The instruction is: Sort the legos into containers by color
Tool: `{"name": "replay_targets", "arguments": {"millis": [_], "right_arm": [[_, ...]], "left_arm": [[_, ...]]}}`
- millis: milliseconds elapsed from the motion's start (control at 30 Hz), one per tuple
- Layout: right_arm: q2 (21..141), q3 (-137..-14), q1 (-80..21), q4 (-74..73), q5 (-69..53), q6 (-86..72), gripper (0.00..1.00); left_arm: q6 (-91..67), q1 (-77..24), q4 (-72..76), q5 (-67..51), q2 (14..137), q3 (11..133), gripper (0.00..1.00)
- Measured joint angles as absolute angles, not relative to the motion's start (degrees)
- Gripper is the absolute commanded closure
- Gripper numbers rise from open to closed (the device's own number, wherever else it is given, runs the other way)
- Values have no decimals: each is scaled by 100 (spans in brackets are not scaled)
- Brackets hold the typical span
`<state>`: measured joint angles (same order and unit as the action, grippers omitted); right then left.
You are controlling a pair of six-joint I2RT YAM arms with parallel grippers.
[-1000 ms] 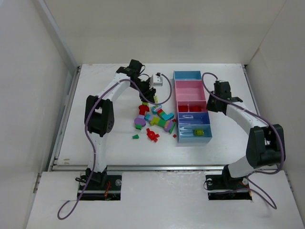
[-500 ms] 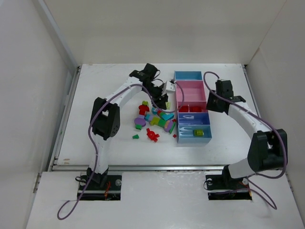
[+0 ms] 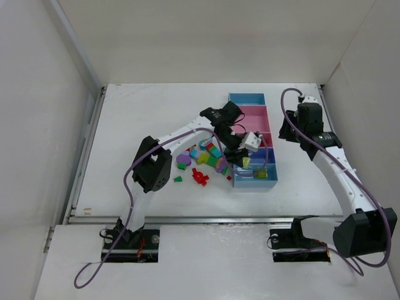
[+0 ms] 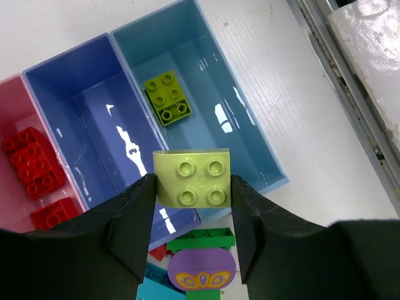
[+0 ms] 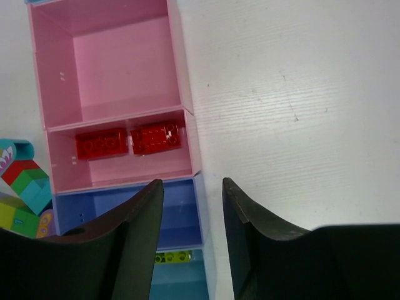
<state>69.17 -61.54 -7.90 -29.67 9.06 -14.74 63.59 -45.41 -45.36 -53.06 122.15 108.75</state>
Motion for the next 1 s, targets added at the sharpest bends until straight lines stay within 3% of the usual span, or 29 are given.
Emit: {"name": "replay_targets", "arguments": {"millis": [67, 167, 233, 367, 533, 633, 900, 933, 1000], "right_arm": [[6803, -6123, -790, -3087, 906, -1448, 52], [6639, -6097, -790, -3218, 902, -1365, 52], [6547, -6097, -790, -3312, 897, -1315, 52], [6429, -6088, -790, -3424, 854, -1175, 52], [6412, -6084, -790, -3457, 847, -1009, 52], [6392, -6051, -790, -3459, 849, -921, 50], [6337, -6016, -790, -3459, 836, -819, 50], [6316, -6016, -790, -3430, 812, -779, 41], [6285, -6025, -790, -3363, 703, -687, 10]], "left_arm": [[6357, -4633, -4536, -5275, 12215, 10875, 99], [6329, -4742, -4512, -5210, 12215, 10875, 72], [6257, -4840, -4453, -5133, 12215, 10875, 66], [6141, -4984, -4270, -4967, 12219, 10873, 46], [6171, -5083, -4154, -4748, 12219, 10860, 40], [6342, -5116, -4095, -4613, 12219, 10744, 31], [6195, -5000, -4018, -4442, 12199, 10650, 30], [6108, -4912, -3977, -4451, 12169, 10645, 30], [5975, -4613, -3870, -4482, 11990, 10547, 30]]}}
